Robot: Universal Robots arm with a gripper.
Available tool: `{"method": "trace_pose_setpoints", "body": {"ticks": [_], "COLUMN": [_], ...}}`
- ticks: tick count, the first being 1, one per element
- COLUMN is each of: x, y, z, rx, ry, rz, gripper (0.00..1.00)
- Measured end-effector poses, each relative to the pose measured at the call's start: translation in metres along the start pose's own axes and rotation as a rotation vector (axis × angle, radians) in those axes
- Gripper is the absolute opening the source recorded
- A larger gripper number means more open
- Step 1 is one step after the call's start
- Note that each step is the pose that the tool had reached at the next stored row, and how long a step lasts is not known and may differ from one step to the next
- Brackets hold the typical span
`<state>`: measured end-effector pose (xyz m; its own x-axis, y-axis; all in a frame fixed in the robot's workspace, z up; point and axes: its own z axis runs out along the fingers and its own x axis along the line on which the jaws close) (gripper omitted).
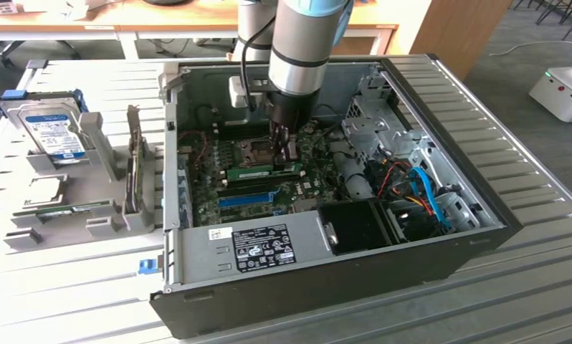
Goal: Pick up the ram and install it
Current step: 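Insert the ram into the slot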
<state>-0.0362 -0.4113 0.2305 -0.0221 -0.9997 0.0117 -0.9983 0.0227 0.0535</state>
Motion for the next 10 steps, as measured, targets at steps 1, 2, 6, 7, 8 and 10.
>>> {"method": "trace_pose_setpoints", "body": {"ticks": [1,2,6,7,8,10], "x": [0.0,0.0001,-0.0003,-0.0003,-0.0003,-0.0003], "y": [0.0,0.0,0.0,0.0,0.0,0.0], "z": [0.0002,0.0003,0.0007,0.0007,0.0007,0.0007], "rx": [0.0,-0.0001,0.0001,0.0,0.0,0.0], "ry": [0.0001,0.0003,-0.0001,-0.0001,0.0,0.0], "rz": [0.0,0.0,0.0,0.0,0.0,0.0], "gripper": [0.12,0.12,0.12,0.12,0.12,0.12]}}
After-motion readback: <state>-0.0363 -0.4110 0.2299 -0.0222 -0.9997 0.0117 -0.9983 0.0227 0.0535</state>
